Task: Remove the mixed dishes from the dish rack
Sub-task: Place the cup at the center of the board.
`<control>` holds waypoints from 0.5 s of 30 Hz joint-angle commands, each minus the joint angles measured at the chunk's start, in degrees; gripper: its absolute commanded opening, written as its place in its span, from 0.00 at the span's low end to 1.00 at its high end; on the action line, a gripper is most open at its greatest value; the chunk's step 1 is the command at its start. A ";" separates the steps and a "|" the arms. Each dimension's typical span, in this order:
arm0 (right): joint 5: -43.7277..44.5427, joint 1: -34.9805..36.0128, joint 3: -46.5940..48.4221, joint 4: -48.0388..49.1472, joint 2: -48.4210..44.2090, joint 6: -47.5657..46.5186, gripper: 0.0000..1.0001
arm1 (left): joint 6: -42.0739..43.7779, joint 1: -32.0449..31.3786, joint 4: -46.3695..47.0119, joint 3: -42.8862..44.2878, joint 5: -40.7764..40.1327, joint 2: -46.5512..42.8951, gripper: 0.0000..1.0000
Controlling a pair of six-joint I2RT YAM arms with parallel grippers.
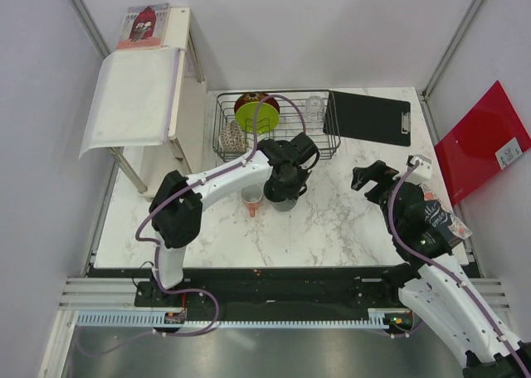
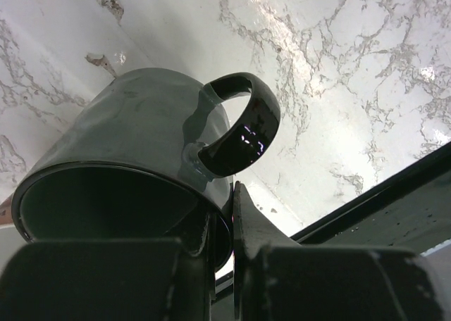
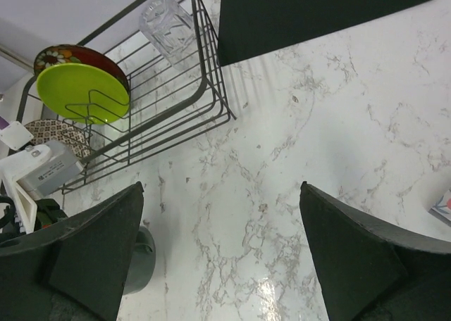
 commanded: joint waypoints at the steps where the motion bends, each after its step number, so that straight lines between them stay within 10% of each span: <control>1: -0.64 0.20 -1.69 0.40 -0.47 0.47 0.98 | 1.13 -0.68 4.08 0.83 -3.49 0.03 0.02; 15: -1.25 0.20 -5.03 1.20 -2.05 0.82 0.98 | 1.57 -2.52 4.53 -2.07 -7.71 2.31 0.03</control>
